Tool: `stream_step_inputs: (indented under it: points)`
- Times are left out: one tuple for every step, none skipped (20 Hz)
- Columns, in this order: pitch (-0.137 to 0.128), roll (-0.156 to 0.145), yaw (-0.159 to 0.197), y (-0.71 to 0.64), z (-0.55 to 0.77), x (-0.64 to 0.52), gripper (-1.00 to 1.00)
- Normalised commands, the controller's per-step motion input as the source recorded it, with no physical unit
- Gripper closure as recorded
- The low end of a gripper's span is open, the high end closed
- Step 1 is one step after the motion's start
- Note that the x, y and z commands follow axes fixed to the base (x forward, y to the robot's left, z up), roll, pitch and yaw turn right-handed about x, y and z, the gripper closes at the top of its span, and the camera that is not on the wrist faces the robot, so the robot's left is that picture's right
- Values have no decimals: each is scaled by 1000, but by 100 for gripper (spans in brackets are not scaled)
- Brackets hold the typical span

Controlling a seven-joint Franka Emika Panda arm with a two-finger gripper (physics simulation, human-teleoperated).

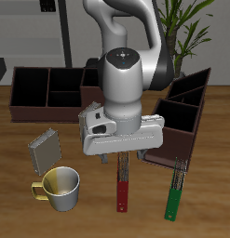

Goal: Place the red book into the left desk caddy's right compartment

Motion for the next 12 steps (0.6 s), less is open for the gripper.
stream_step_inputs:
  points:
    - [13,-31,-37,-70,-163,17,-100]
    - [11,7,-34,-56,-228,25,-100]
    - [25,-14,-11,-71,-235,56,-100]
    - [38,15,-19,18,-270,93,-100]
    - [15,-7,11,13,-108,56,-100]
    - [13,-17,-28,-77,-206,8,-100]
    - [33,-15,-44,-79,-230,-30,-100]
    - [20,-1,-25,-38,-261,30,-100]
    - [33,-29,-31,-43,-239,39,-100]
    - [24,13,-4,3,-238,25,-100]
    - [30,-25,-27,-42,-244,35,-100]
    - [34,2,-18,43,-235,-4,-100]
